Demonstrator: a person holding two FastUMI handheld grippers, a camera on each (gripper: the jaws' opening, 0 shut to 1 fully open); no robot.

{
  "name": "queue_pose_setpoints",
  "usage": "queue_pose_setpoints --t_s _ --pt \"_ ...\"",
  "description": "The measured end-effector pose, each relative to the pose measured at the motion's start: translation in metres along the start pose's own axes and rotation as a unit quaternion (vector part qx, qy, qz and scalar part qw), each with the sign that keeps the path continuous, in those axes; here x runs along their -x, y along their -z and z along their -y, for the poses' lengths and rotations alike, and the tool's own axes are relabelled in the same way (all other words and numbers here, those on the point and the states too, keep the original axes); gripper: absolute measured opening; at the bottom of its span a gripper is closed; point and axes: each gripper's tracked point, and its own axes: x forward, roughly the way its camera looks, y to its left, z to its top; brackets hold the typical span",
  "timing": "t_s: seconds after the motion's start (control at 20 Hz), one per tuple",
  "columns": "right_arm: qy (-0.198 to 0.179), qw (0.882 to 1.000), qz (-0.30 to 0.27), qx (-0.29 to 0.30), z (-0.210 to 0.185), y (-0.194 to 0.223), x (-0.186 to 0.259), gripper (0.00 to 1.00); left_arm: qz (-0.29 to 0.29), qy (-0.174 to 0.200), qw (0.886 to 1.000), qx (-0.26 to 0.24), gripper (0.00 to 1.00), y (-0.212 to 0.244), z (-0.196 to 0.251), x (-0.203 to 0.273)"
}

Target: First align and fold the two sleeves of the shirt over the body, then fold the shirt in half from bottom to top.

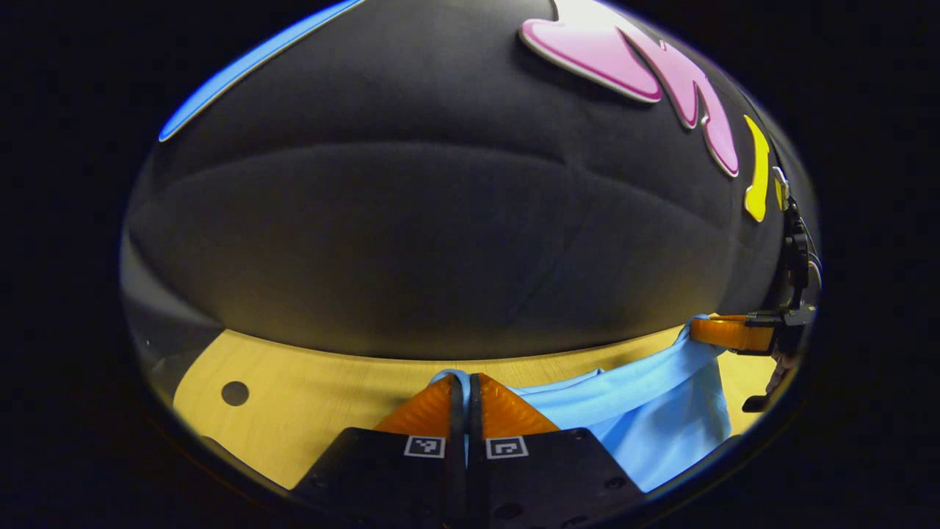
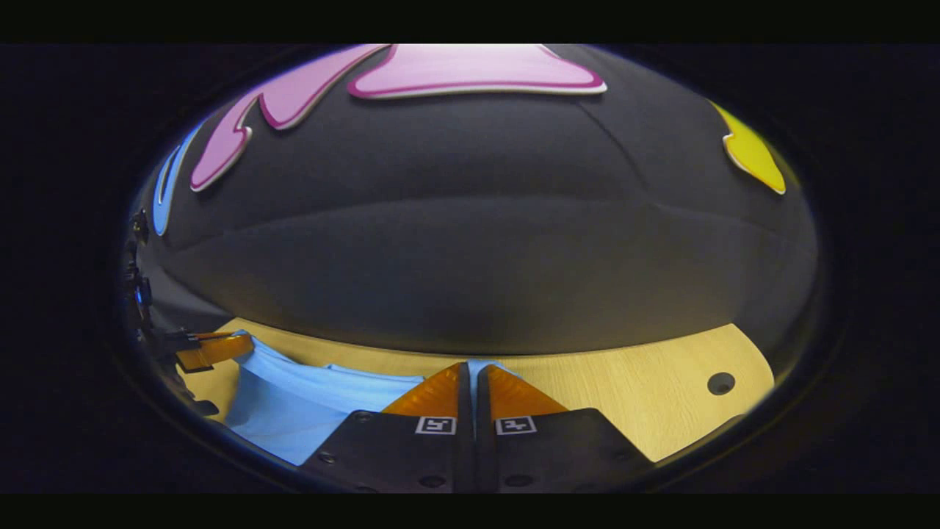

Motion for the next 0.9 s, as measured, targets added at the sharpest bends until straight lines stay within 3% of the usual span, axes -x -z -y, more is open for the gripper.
queue_pose_setpoints --t_s 0.3,0.35,0.4,0.65,0.9 --pt "0.021 0.999 -0.034 0.022 0.002 0.018 -0.007 0.05 -0.044 -0.03 0.998 -0.041 0.09 0.036 -0.005 -0.021" --pt "0.021 0.999 -0.035 0.03 0.0 0.021 -0.005 0.02 -0.046 -0.035 0.997 -0.046 0.1 0.037 -0.006 -0.019" --pt "0.024 0.999 -0.032 0.035 -0.001 0.024 -0.002 0.19 -0.039 -0.034 0.997 -0.05 0.29 0.031 -0.005 -0.014" --pt "0.047 0.998 0.019 0.04 -0.005 0.004 0.062 0.99 0.017 -0.028 0.998 -0.058 0.97 0.002 0.009 0.044" --pt "0.082 0.993 0.065 0.056 -0.012 -0.028 0.162 0.97 0.069 -0.032 0.995 -0.068 0.96 -0.024 0.023 0.149"
